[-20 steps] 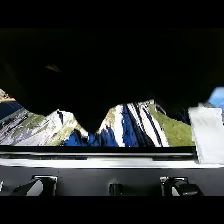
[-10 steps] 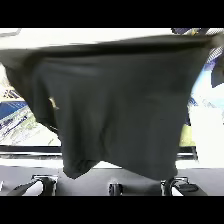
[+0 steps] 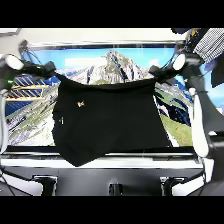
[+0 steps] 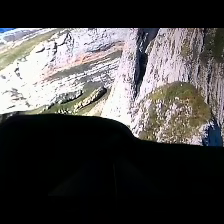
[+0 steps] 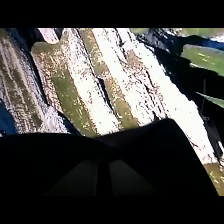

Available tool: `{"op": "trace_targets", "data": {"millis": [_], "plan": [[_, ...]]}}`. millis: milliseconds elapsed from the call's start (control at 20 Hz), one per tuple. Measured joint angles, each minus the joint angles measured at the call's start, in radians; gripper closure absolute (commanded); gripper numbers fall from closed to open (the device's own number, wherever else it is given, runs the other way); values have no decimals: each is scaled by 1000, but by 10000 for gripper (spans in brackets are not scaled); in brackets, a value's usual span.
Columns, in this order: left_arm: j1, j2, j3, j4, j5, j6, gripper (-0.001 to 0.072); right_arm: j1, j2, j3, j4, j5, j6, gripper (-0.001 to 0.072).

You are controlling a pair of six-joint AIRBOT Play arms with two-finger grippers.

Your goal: Fold the clothes and pants, and hang the long-sleeved shirts on hangers.

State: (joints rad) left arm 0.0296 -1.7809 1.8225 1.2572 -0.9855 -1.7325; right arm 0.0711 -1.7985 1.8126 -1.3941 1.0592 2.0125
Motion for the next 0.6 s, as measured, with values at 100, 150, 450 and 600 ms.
{"op": "trace_targets", "data": {"millis": [100, 150, 450, 600], "plan": [[-24, -72, 15, -2, 28, -7, 690, 0, -71, 0, 35, -42, 5, 676], [-34, -100, 20, -7, 37, -8, 687, 0, -98, 0, 53, -60, 10, 663], [-22, -145, 43, -82, 22, -13, 384, -23, -134, 1, 192, -73, -51, 315], [42, -102, 71, -99, -93, 13, 384, -108, -59, 2, 271, 16, -201, 274]]}}
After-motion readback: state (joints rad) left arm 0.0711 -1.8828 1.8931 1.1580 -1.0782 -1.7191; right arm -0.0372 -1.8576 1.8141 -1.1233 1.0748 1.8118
